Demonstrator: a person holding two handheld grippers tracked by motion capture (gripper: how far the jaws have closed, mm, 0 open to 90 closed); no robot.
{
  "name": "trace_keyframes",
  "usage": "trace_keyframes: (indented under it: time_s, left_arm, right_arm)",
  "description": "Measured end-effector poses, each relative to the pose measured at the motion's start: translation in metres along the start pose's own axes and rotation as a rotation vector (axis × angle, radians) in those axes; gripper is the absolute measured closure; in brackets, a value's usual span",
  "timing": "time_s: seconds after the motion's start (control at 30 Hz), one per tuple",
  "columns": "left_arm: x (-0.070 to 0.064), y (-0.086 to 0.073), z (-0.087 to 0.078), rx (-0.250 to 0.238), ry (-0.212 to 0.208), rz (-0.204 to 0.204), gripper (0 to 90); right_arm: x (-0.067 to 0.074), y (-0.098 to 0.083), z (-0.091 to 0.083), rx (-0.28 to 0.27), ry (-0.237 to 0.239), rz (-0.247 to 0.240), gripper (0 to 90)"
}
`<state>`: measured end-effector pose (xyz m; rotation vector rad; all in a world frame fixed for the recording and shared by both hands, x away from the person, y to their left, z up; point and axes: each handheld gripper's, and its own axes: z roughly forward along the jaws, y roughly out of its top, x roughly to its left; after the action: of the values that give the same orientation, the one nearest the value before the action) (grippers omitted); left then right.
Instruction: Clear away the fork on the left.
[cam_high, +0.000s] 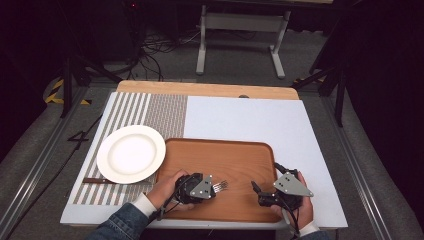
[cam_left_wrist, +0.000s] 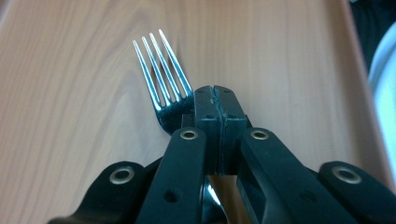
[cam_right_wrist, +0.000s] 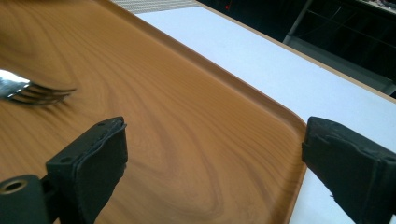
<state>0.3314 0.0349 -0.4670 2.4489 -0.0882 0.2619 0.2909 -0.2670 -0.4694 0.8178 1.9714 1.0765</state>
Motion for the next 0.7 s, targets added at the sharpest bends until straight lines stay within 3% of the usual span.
trace_keyframes:
  time_s: [0.07,0.23,0.3,0.53,0.7]
  left_arm:
    - [0.002,-0.002,-0.001,0.003,0.019,-0.021,89.2]
    - [0.005,-0.007,-0.004,0.026,0.086,-0.023,89.1]
    - [0.007,-0.011,-0.006,0.024,0.093,-0.043,89.1]
    - [0.008,-0.016,-0.012,0.078,0.162,-0.052,88.9]
    - [0.011,-0.020,-0.016,0.095,0.175,-0.073,88.9]
  right_arm:
    - [0.001,0.000,0.000,0.004,0.005,-0.006,7.7]
    - [0.001,0.000,0.002,0.012,0.015,-0.012,7.7]
    - [0.001,0.000,0.001,0.011,0.015,-0.019,7.7]
    - [0.000,0.000,0.001,0.017,0.019,-0.018,7.7]
    - [0.001,0.000,0.001,0.020,0.024,-0.019,7.7]
